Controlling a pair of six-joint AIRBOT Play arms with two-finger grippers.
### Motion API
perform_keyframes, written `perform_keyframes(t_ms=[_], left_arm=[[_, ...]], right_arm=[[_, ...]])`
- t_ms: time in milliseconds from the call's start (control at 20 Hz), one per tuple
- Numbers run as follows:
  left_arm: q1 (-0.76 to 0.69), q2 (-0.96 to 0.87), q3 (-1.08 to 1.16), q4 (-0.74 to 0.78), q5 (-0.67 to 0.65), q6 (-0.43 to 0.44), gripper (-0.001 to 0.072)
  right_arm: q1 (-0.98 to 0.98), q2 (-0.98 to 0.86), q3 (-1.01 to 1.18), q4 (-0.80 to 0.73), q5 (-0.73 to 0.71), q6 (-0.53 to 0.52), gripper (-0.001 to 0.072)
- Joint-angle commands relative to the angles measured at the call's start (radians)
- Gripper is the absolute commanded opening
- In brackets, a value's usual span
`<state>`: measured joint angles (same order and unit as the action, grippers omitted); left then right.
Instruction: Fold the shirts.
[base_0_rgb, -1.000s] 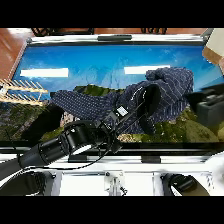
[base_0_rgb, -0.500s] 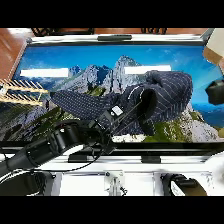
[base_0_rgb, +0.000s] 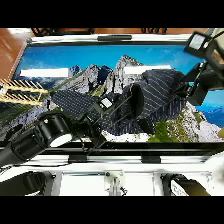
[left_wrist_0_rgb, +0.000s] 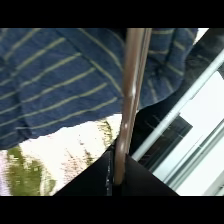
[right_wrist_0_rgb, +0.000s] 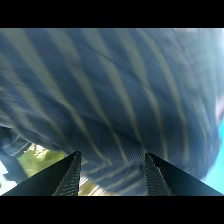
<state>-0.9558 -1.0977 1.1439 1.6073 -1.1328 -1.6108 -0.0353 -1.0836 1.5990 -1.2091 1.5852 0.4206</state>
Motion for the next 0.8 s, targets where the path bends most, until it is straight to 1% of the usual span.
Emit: perform_keyframes(t_ms=[0, 100, 200, 250, 300, 350, 450, 500, 600, 750], left_arm=[[0.028, 0.003, 0.021, -0.002, -0.016, 0.078, 0.005], [0.029, 0.003, 0.039, 0.0, -0.05, 0.119, 0.005], [0.029, 0.003, 0.042, -0.001, -0.091, 0.126, 0.005], [0.029, 0.003, 0.042, -0.001, -0.098, 0.126, 0.005], [0.029, 0.003, 0.042, -0.001, -0.098, 0.126, 0.005], [0.029, 0.002, 0.042, 0.0, -0.098, 0.126, 0.005], [0.029, 0.002, 0.042, 0.0, -0.098, 0.131, 0.005], [0.029, 0.002, 0.042, 0.0, -0.098, 0.147, 0.005], [0.029, 0.002, 0.042, 0.0, -0.098, 0.161, 0.005], [0.029, 0.002, 0.045, 0.0, -0.098, 0.178, 0.005]], right_arm=[[0.021, -0.017, 0.001, 0.06, 0.0, -0.241, 0.0512], [0.021, -0.021, 0.001, 0.056, -0.004, -0.293, 0.0512], [0.021, -0.018, 0.001, 0.058, -0.023, -0.316, 0.0512], [0.021, -0.01, 0.001, 0.068, -0.031, -0.326, 0.05], [0.021, 0.002, 0.001, 0.084, -0.042, -0.343, 0.0433], [0.021, 0.016, 0.001, 0.099, -0.062, -0.359, 0.0412], [0.021, 0.027, 0.001, 0.118, -0.091, -0.364, 0.0413], [0.021, 0.021, 0.001, 0.115, -0.085, -0.383, 0.0415], [0.021, -0.01, 0.001, 0.109, -0.053, -0.406, 0.0565], [0.021, -0.074, 0.001, 0.135, -0.002, -0.406, 0.0572]])
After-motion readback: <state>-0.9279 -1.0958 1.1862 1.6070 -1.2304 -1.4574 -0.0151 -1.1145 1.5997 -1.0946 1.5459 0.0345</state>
